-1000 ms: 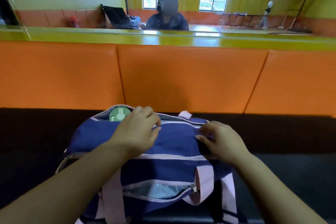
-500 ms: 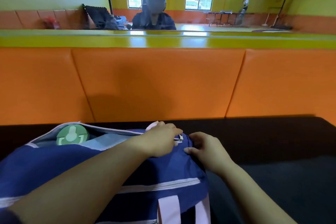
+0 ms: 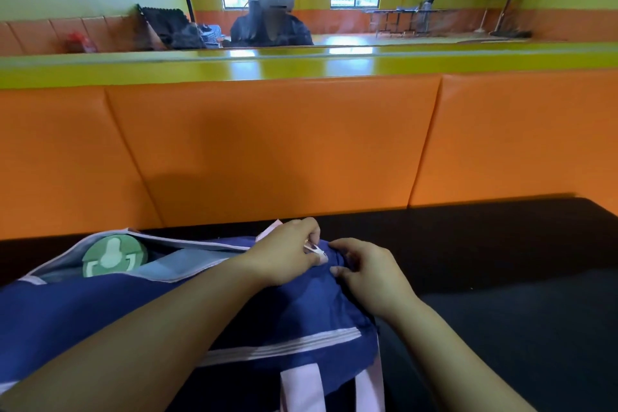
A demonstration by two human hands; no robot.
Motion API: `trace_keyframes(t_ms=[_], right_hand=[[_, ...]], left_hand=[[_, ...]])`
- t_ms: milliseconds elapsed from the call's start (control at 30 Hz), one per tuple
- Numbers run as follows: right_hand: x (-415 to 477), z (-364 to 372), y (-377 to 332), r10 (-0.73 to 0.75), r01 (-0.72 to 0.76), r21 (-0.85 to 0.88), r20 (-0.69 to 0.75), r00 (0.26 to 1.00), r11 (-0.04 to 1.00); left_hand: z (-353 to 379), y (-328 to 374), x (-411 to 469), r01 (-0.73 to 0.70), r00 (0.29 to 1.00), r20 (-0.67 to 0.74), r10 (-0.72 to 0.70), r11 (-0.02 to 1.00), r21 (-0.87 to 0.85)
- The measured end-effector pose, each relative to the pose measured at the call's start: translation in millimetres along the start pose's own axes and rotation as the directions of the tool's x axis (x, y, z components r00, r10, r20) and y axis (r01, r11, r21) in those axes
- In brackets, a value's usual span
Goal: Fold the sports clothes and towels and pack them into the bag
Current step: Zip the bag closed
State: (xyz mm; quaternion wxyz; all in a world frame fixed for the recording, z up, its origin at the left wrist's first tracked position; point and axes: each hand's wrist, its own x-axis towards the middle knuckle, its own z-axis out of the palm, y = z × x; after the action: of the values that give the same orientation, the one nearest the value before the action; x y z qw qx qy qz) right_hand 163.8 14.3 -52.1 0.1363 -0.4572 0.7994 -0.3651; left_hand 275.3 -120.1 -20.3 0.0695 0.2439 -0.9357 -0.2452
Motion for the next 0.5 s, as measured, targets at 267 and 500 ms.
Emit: trace_keyframes(t_ms=[267,500], right_hand=[[1,4,2,-0.038,0.033,-0.134,-0.036,0.999,0.99],[-6,1,2,-0.043,0.026,-0.169,-0.097,0.994,0.985]], left_hand=[[-6,17,-7,0.019,0.988,-0.147,-0.041,0.99,-0.142],[-26,8,-26,0.111,0.963,-0.223,-0.148,0.979,-0.173]])
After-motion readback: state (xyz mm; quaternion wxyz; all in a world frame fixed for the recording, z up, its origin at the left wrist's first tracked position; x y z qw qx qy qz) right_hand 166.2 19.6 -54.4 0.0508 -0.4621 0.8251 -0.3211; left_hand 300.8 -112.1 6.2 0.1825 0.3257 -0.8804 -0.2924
